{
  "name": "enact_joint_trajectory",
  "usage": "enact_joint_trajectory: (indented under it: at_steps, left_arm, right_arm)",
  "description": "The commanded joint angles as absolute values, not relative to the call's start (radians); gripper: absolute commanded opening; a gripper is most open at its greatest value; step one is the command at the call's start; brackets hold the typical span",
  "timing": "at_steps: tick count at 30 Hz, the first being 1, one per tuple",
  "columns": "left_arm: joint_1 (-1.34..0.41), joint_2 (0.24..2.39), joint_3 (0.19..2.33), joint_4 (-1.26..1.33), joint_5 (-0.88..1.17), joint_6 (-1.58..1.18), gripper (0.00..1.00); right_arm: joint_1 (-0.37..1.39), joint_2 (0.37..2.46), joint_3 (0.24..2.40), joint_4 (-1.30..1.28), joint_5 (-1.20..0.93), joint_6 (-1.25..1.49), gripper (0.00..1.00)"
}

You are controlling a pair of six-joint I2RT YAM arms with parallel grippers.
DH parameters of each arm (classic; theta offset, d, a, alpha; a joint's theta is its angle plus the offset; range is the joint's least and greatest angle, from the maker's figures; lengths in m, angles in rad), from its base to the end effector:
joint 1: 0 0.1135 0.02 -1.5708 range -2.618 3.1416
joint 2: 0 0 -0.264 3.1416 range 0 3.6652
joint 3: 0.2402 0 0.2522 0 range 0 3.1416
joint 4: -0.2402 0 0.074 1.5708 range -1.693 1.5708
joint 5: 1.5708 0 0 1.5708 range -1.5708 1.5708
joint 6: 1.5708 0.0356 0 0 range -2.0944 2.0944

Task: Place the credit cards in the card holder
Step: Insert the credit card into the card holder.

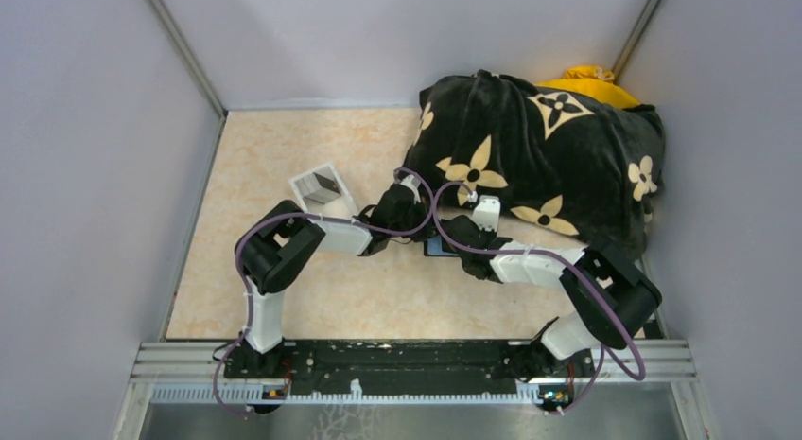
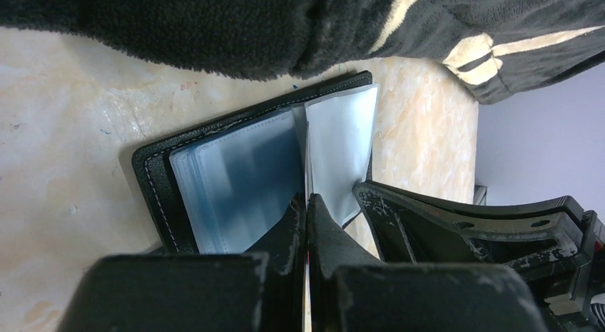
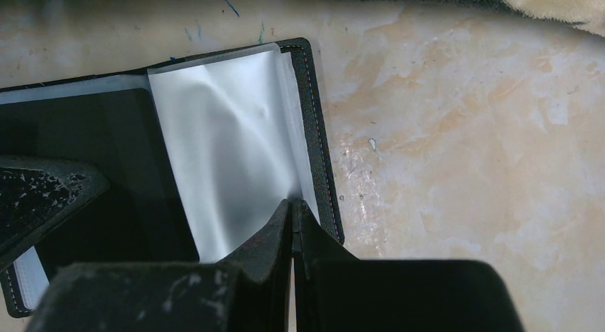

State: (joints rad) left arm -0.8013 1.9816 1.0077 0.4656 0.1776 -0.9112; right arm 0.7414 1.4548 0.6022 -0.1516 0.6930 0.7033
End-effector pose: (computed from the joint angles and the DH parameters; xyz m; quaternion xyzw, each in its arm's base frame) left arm 0.2794 -0.2974 0.1336 -0.0023 0.8599 -0.4313 0.2729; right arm 0.1999 0.1522 0.1452 0.0777 0.9047 -0.0708 0.4128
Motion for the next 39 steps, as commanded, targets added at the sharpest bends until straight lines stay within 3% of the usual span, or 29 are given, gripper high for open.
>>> enact_joint_trajectory:
  at_steps: [1,39]
  left_arm:
    - [-0.784,2.012,1.01,0.524,0.204,-0.956,0.0]
    - [-0.755,2.114,0.856,0.877,0.303,-1.119,0.0]
  right_arm:
    - [0.731,1.465,0.575,-0.159,0.601,0.724,0.0]
    - [0.722,1.468,0.576,-0.16,0.59,0.711,0.0]
